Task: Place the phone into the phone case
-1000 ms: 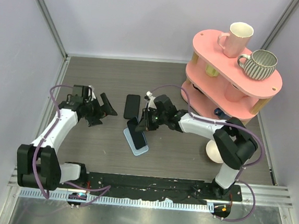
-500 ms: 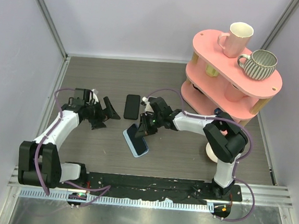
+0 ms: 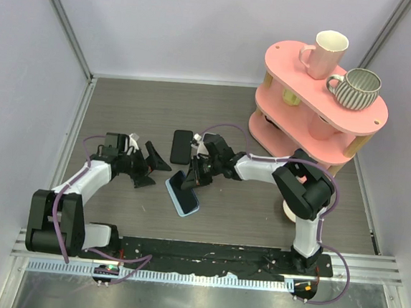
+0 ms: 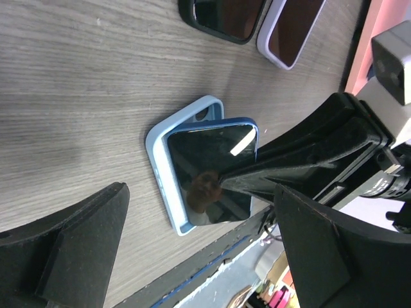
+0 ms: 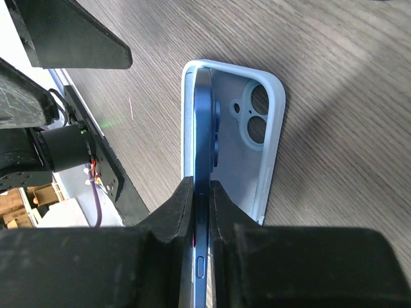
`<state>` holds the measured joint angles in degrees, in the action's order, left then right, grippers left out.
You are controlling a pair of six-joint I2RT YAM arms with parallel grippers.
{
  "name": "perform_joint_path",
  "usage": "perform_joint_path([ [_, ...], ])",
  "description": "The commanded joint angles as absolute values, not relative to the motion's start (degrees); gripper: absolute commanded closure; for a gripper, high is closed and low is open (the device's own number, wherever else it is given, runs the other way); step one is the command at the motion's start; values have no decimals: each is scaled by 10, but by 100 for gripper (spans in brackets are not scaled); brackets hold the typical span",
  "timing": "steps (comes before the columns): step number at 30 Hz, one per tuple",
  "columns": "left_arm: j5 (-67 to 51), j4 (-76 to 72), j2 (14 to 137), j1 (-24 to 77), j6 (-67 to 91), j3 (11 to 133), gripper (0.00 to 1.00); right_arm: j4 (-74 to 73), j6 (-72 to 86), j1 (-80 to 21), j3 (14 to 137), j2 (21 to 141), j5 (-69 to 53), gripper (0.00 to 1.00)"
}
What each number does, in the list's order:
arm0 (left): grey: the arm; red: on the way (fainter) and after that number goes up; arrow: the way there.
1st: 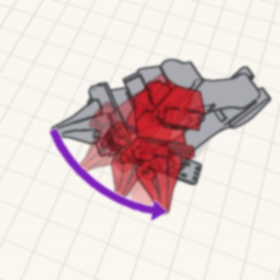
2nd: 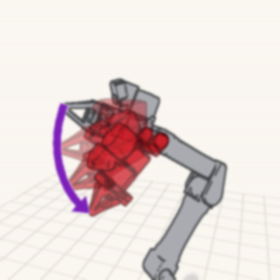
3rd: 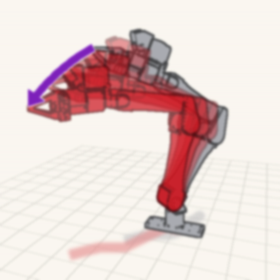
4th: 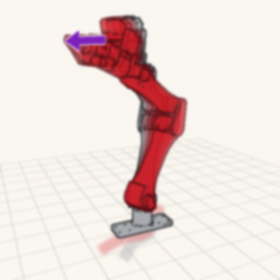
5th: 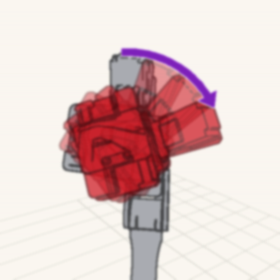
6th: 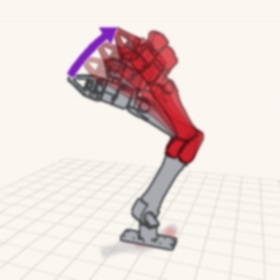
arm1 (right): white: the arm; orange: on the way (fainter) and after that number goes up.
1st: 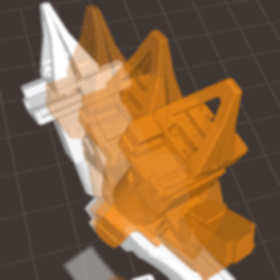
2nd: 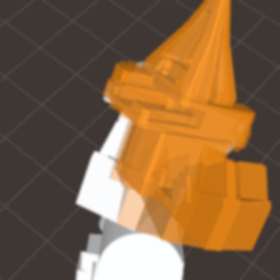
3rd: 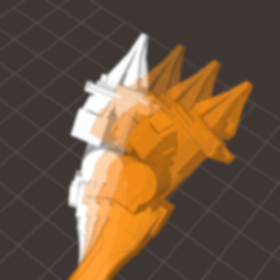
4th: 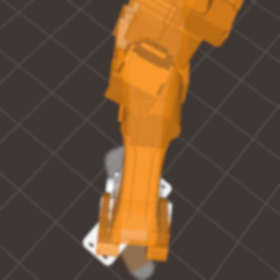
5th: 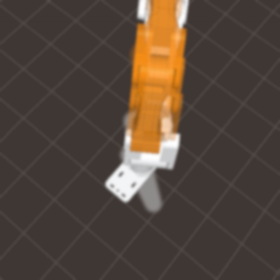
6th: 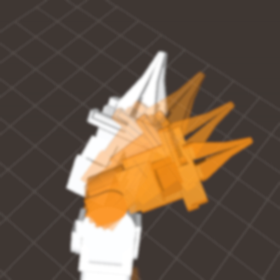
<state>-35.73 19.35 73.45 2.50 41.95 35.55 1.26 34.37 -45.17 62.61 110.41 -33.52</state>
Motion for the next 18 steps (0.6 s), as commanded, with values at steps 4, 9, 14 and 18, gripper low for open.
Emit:
perform_joint_path([
  [4, -381, 93, 702, 22, 486, 317, 0, 55, 358, -457, 612, 1120, -314, 89],
  [9, -355, 29, 672, 25, 537, 273, 0, 62, 362, -457, 606, 1121, -313, 89],
  [14, -258, 64, 633, 25, 556, 257, 29, 78, 374, -457, 591, 1107, -307, 86],
  [18, -249, 92, 656, 25, 548, 267, 79, 81, 379, -457, 590, 1107, -304, 86],
])
